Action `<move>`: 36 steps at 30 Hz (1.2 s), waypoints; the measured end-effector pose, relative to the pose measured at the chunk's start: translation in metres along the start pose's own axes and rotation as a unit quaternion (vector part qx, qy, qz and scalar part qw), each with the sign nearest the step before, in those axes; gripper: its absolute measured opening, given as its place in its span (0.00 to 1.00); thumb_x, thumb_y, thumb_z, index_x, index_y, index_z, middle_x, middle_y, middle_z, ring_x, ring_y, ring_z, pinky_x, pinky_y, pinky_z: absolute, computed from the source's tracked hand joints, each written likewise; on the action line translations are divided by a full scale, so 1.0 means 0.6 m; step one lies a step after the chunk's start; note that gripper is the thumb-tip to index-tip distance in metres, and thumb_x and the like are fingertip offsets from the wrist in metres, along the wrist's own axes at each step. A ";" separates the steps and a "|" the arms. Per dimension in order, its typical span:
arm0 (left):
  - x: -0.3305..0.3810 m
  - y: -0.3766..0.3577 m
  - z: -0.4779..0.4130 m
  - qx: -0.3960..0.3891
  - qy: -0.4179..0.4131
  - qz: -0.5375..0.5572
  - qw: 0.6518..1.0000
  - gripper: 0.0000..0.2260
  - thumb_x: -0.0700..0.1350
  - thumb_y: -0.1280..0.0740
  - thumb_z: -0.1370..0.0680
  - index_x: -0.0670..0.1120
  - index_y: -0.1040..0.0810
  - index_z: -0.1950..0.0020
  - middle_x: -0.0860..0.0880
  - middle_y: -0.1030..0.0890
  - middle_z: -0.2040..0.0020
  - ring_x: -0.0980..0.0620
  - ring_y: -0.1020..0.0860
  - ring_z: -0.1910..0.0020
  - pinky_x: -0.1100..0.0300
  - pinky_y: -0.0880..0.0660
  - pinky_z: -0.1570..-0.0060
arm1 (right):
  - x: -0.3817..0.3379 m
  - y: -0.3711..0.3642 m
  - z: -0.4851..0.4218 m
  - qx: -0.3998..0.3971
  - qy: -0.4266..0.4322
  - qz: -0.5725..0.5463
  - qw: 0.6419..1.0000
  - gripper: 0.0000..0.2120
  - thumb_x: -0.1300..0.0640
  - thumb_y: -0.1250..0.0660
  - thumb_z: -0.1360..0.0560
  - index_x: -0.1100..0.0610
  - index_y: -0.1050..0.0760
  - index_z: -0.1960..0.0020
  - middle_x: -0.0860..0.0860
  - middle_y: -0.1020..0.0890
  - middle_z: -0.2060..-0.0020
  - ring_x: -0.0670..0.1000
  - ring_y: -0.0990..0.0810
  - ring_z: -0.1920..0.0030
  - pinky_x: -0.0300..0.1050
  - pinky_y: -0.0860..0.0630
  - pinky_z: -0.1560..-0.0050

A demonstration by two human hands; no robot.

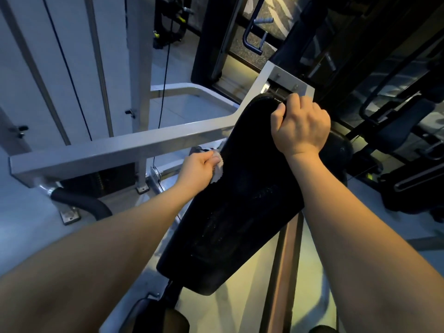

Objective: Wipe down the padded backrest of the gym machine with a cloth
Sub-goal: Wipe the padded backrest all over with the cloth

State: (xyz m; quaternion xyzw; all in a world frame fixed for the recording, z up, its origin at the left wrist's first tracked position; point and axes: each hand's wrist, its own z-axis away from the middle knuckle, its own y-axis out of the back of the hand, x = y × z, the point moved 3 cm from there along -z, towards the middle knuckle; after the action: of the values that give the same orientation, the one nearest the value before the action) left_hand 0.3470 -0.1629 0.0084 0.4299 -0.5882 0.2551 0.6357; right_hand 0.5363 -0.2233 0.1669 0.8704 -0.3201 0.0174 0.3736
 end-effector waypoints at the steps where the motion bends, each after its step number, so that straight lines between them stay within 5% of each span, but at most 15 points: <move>1: 0.017 0.001 -0.004 -0.004 -0.013 0.013 1.000 0.18 0.42 0.39 0.17 0.48 0.21 0.66 0.52 0.19 0.70 0.59 0.24 0.68 0.56 0.23 0.47 | 0.000 0.000 0.000 0.000 -0.001 -0.002 1.000 0.18 0.46 0.44 0.20 0.58 0.23 0.50 0.58 0.19 0.57 0.62 0.21 0.59 0.51 0.31 0.59; 4: 0.104 0.012 -0.033 0.033 -0.067 0.050 0.996 0.21 0.41 0.40 0.16 0.51 0.26 0.69 0.59 0.23 0.74 0.64 0.25 0.70 0.63 0.26 0.57 | 0.001 -0.001 0.001 0.000 0.000 -0.011 1.000 0.19 0.46 0.45 0.19 0.58 0.23 0.49 0.58 0.19 0.57 0.62 0.21 0.59 0.52 0.31 0.58; 6: 0.127 0.010 -0.057 0.024 -0.078 0.062 0.995 0.16 0.43 0.39 0.16 0.54 0.21 0.60 0.62 0.22 0.69 0.67 0.24 0.64 0.68 0.28 0.57 | 0.001 -0.001 0.000 -0.005 -0.006 -0.008 1.000 0.19 0.45 0.46 0.19 0.58 0.23 0.49 0.57 0.18 0.56 0.62 0.21 0.59 0.52 0.31 0.58; 7: 0.117 0.006 -0.061 0.007 -0.077 0.065 0.995 0.14 0.43 0.40 0.15 0.52 0.18 0.56 0.60 0.20 0.66 0.65 0.23 0.62 0.67 0.27 0.53 | 0.001 -0.001 0.001 -0.003 -0.005 -0.009 1.000 0.19 0.45 0.45 0.19 0.58 0.22 0.49 0.57 0.18 0.57 0.62 0.21 0.59 0.52 0.31 0.58; 9: 0.054 -0.005 -0.057 -0.038 -0.046 0.059 0.997 0.18 0.39 0.42 0.15 0.45 0.22 0.63 0.52 0.20 0.69 0.58 0.23 0.66 0.66 0.27 0.51 | 0.002 0.001 0.003 0.016 -0.002 -0.011 1.000 0.18 0.46 0.44 0.20 0.58 0.22 0.50 0.57 0.18 0.58 0.61 0.21 0.60 0.51 0.31 0.59; 12: -0.032 -0.004 -0.029 -0.076 0.071 0.002 0.995 0.21 0.37 0.44 0.15 0.45 0.25 0.66 0.54 0.21 0.75 0.61 0.24 0.72 0.60 0.24 0.50 | 0.003 0.002 0.003 0.029 -0.003 -0.016 0.999 0.18 0.46 0.43 0.20 0.58 0.21 0.51 0.57 0.18 0.59 0.61 0.20 0.61 0.51 0.31 0.59; 15: 0.009 -0.004 -0.052 -0.065 0.090 0.053 0.992 0.18 0.34 0.44 0.18 0.46 0.27 0.65 0.46 0.25 0.76 0.51 0.28 0.75 0.57 0.27 0.62 | 0.002 0.001 0.003 0.037 -0.004 -0.016 0.999 0.18 0.46 0.42 0.20 0.58 0.21 0.51 0.57 0.18 0.60 0.61 0.21 0.62 0.50 0.31 0.60; 19: 0.098 -0.005 -0.082 -0.034 0.051 0.114 0.992 0.18 0.44 0.41 0.14 0.35 0.22 0.57 0.44 0.28 0.72 0.53 0.30 0.75 0.64 0.29 0.69 | 0.003 0.000 0.006 0.042 -0.003 -0.020 0.999 0.17 0.46 0.42 0.20 0.58 0.21 0.51 0.57 0.18 0.60 0.61 0.21 0.62 0.49 0.33 0.60; 22: 0.065 -0.004 -0.060 -0.040 0.057 0.057 0.996 0.23 0.47 0.42 0.13 0.33 0.23 0.61 0.47 0.25 0.73 0.60 0.27 0.74 0.69 0.30 0.64 | 0.004 -0.002 0.005 0.031 -0.004 -0.018 0.999 0.19 0.46 0.43 0.20 0.58 0.21 0.50 0.57 0.18 0.59 0.61 0.21 0.62 0.49 0.34 0.60; 25: 0.026 -0.007 -0.037 -0.063 0.095 -0.024 0.993 0.16 0.36 0.43 0.16 0.34 0.22 0.59 0.50 0.22 0.73 0.65 0.25 0.73 0.66 0.30 0.59 | 0.005 0.003 0.004 0.016 -0.005 -0.020 1.000 0.19 0.46 0.44 0.19 0.58 0.21 0.50 0.57 0.18 0.59 0.60 0.21 0.61 0.50 0.32 0.59; 30: 0.057 -0.003 -0.037 -0.038 0.070 0.055 0.995 0.21 0.44 0.43 0.15 0.38 0.24 0.66 0.39 0.19 0.70 0.45 0.21 0.69 0.53 0.23 0.58 | 0.004 0.011 0.004 -0.001 -0.003 -0.040 0.999 0.18 0.47 0.45 0.19 0.58 0.22 0.51 0.57 0.18 0.58 0.61 0.21 0.60 0.51 0.31 0.58; 32: 0.099 0.004 -0.048 -0.006 0.034 0.093 0.995 0.18 0.45 0.43 0.15 0.37 0.21 0.58 0.38 0.17 0.64 0.39 0.18 0.61 0.46 0.19 0.51 | 0.005 0.011 0.005 -0.017 -0.003 -0.038 0.999 0.18 0.47 0.44 0.19 0.58 0.22 0.52 0.58 0.19 0.58 0.61 0.21 0.60 0.52 0.30 0.58; 36: 0.214 0.028 -0.082 0.077 -0.081 0.085 0.990 0.12 0.45 0.42 0.14 0.48 0.19 0.43 0.52 0.18 0.56 0.53 0.19 0.52 0.54 0.22 0.43 | 0.011 0.020 -0.001 -0.060 0.027 -0.055 0.996 0.19 0.47 0.46 0.17 0.58 0.22 0.51 0.57 0.18 0.56 0.62 0.21 0.57 0.55 0.28 0.55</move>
State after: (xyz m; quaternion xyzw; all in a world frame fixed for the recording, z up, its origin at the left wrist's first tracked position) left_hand 0.3820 -0.1362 0.1394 0.4454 -0.6507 0.3169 0.5270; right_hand 0.5349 -0.2329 0.1767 0.8619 -0.2616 0.0009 0.4343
